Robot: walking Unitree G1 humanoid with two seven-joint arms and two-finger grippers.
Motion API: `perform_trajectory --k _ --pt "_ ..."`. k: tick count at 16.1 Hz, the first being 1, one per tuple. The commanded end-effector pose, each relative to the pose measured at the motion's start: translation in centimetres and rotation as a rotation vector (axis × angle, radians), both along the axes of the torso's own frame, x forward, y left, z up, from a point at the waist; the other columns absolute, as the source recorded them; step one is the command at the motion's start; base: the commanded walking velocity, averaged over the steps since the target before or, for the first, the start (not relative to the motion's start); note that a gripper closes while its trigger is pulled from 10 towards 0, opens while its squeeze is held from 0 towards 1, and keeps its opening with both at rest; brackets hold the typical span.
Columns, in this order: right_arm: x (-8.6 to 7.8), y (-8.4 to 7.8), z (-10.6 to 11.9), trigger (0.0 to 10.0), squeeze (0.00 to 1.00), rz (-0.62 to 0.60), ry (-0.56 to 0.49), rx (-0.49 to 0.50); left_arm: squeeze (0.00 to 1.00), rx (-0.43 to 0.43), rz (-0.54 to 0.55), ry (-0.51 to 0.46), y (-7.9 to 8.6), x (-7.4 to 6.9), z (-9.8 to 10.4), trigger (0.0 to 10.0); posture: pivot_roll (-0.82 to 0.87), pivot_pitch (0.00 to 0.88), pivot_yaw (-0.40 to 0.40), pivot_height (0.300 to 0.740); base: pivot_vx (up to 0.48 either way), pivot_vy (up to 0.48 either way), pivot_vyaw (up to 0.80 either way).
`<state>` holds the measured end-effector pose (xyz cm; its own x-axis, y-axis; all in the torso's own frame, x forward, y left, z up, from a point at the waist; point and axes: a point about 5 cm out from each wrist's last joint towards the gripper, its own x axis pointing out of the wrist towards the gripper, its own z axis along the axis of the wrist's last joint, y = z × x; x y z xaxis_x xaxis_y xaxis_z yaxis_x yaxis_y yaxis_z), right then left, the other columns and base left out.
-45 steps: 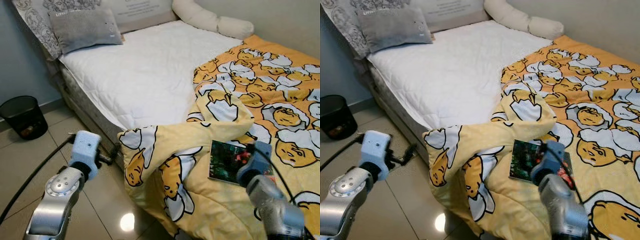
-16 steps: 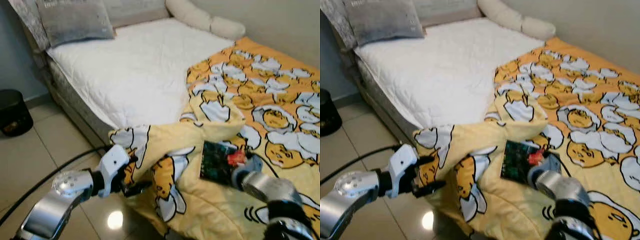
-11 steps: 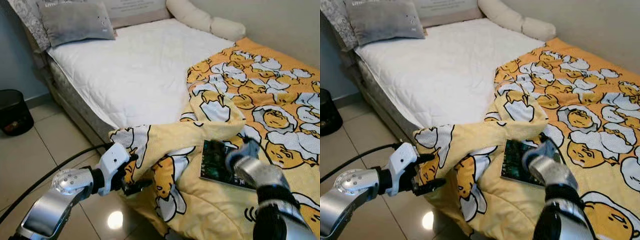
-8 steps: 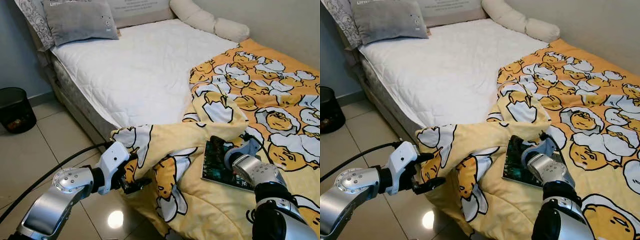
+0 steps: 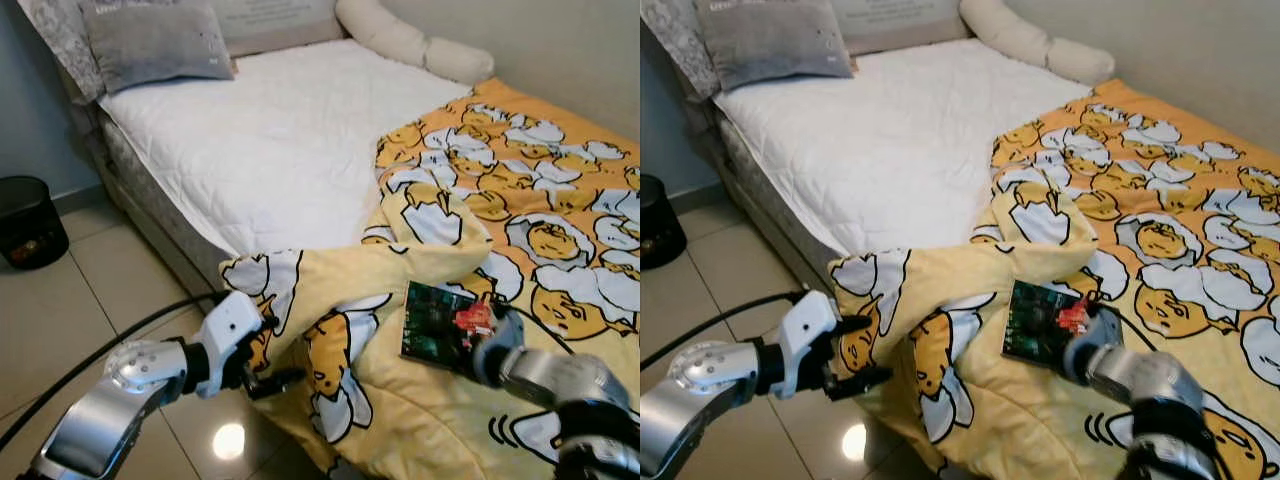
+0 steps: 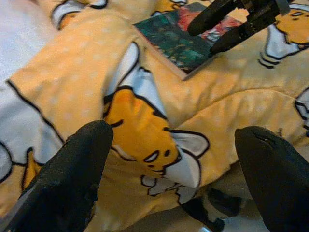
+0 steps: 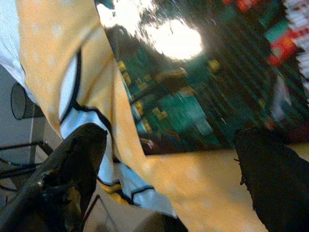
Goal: Clean up the room
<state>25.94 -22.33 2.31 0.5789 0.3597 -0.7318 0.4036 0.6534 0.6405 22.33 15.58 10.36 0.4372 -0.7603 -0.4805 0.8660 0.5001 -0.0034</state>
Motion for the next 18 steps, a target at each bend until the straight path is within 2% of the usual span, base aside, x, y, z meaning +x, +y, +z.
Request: perform_trajectory --k 1,5,7,8,11,12,14,16,18 --pt "-0.2 -0.3 0.4 10.0 0.0 0.004 0.008 0.004 0.0 -0.001 -0.035 -0.014 -0.4 0.0 0.6 10.0 0.01 0.0 -0.107 0.74 0.0 0.0 0.0" --pt "-0.8 0.8 0.1 10.0 0.0 0.021 0.04 0.04 0.0 -0.001 -0.045 -0.001 -0.3 -0.2 0.6 10.0 0.02 0.0 -0.109 0.74 0.0 0.0 0.0" --pt "-0.7 1.3 -0.4 10.0 0.0 -0.001 0.044 0.025 0.0 -0.002 -0.048 0.005 -0.3 -0.3 0.7 10.0 0.02 0.0 -0.109 0.74 0.0 0.0 0.0" --pt "0.2 1.6 -0.7 10.0 0.0 -0.072 0.016 0.023 0.0 -0.002 -0.051 0.007 -0.3 -0.3 0.7 10.0 0.03 0.0 -0.107 0.74 0.0 0.0 0.0" --pt "1.4 2.7 -1.3 10.0 0.0 -0.152 -0.005 0.054 0.0 0.001 -0.053 0.008 -0.3 -0.3 0.8 10.0 0.03 0.0 -0.106 0.74 0.0 0.0 0.0" --pt "2.2 3.2 -1.4 10.0 0.0 -0.216 -0.049 0.069 0.0 0.003 -0.051 0.008 -0.2 -0.3 0.8 10.0 0.05 0.0 -0.112 0.74 0.0 0.0 0.0" --pt "2.5 3.5 -1.6 10.0 0.0 -0.248 -0.076 0.084 0.0 0.006 -0.048 0.007 -0.2 -0.3 0.8 10.0 0.05 0.0 -0.112 0.74 0.0 0.0 0.0" --pt "2.3 3.5 -2.5 10.0 0.0 -0.286 -0.057 0.053 0.0 0.009 -0.044 0.01 -0.1 -0.5 0.8 10.0 0.06 0.0 -0.114 0.74 0.0 0.0 0.0" --pt "0.9 3.2 -4.4 10.0 0.0 -0.287 0.014 -0.054 0.0 0.013 -0.046 0.016 -0.1 -0.6 0.6 10.0 0.07 0.0 -0.115 0.74 0.0 0.0 0.0"
